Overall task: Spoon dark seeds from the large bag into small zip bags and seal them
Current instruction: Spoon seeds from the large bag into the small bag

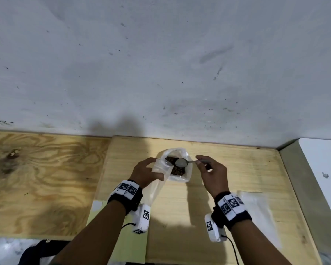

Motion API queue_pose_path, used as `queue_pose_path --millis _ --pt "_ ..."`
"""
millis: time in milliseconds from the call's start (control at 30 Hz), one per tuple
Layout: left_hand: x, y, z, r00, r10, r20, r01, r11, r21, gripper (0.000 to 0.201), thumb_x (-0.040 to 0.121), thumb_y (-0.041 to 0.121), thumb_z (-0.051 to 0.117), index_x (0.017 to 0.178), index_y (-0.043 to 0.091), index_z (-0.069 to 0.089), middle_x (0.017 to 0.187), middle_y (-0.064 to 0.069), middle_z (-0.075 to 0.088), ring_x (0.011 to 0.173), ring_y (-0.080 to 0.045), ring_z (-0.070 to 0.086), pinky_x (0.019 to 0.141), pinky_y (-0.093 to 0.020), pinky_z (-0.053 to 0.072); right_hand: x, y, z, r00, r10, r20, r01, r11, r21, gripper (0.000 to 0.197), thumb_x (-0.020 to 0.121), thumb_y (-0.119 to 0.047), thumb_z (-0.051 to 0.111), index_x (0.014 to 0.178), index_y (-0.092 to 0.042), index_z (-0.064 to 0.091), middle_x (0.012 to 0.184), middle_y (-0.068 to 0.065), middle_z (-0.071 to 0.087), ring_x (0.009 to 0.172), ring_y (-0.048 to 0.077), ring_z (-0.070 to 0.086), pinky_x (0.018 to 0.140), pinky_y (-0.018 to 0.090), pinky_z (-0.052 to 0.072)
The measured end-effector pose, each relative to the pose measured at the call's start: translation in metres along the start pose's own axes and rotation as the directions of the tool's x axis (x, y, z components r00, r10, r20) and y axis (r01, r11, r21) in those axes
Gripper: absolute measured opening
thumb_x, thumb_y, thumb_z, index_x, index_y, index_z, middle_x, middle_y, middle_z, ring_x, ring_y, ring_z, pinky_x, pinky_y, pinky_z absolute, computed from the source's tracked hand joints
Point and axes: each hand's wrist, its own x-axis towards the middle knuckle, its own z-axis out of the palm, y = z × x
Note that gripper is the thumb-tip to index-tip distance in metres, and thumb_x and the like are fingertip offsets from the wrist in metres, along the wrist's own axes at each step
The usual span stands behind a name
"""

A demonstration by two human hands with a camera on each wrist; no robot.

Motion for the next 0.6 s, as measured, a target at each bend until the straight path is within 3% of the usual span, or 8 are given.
queue_pose_path --millis 100,233,300,400,533,600 --pt "0.006 -0.002 0.0 0.999 0.039 0.002 -0.039 0.998 -0.047 0.07 0.035 0.035 0.078 0.104 0.03 0.067 0.108 0.004 0.07 0.089 -0.012 0.067 0.065 -0.024 0.05 -0.006 0.002 0.008 1.0 -0.012 -0.029 0.007 0.991 -0.135 0.017 0.092 -0.022 0.066 0.104 -0.03 0.073 0.089 -0.012 0.073 0.065 0.004 0.064 0.062 0.026 0.051" --pt "0.008 -0.009 -0.001 0.993 0.108 0.04 -0.106 0.993 -0.058 0.072 0.041 0.025 0.081 0.111 0.029 0.068 0.109 0.006 0.071 0.096 -0.011 0.067 0.067 -0.017 0.05 -0.012 0.004 0.015 0.997 0.005 -0.071 -0.021 0.974 -0.227 0.018 0.093 -0.024 0.063 0.107 -0.033 0.071 0.081 -0.015 0.069 0.055 0.003 0.059 0.057 0.022 0.043" --pt "0.007 -0.01 0.001 0.988 0.133 0.084 -0.131 0.991 -0.033 0.069 0.045 0.019 0.081 0.111 0.034 0.067 0.108 0.008 0.071 0.098 -0.009 0.066 0.071 -0.016 0.05 -0.013 0.009 0.019 0.993 0.061 -0.098 -0.08 0.976 -0.2 0.017 0.093 -0.023 0.063 0.104 -0.032 0.072 0.079 -0.015 0.068 0.054 0.004 0.059 0.058 0.024 0.045" --pt "0.01 -0.012 0.003 0.986 0.13 0.104 -0.131 0.991 0.004 0.071 0.043 0.028 0.081 0.112 0.035 0.067 0.107 0.01 0.071 0.102 -0.009 0.066 0.081 -0.024 0.053 -0.013 0.018 0.026 0.978 0.172 -0.121 -0.183 0.979 -0.089 0.011 0.092 -0.022 0.066 0.097 -0.028 0.073 0.084 -0.014 0.07 0.055 0.007 0.058 0.061 0.029 0.05" --pt "0.016 -0.013 0.003 0.99 0.108 0.09 -0.112 0.993 0.035 0.077 0.04 0.036 0.08 0.116 0.031 0.067 0.11 0.01 0.07 0.102 -0.01 0.066 0.085 -0.028 0.055 -0.015 0.026 0.036 0.941 0.31 -0.133 -0.3 0.95 0.089 0.014 0.089 -0.01 0.067 0.084 -0.021 0.073 0.092 -0.011 0.072 0.074 0.002 0.063 0.065 0.014 0.046" --pt "0.018 -0.016 0.002 0.992 0.098 0.083 -0.101 0.994 0.044 0.078 0.039 0.036 0.08 0.115 0.031 0.067 0.11 0.009 0.07 0.101 -0.01 0.065 0.081 -0.027 0.055 -0.016 0.028 0.043 0.928 0.346 -0.14 -0.328 0.935 0.137 0.02 0.088 -0.006 0.067 0.079 -0.023 0.073 0.093 -0.01 0.072 0.082 0.005 0.065 0.07 0.017 0.047"
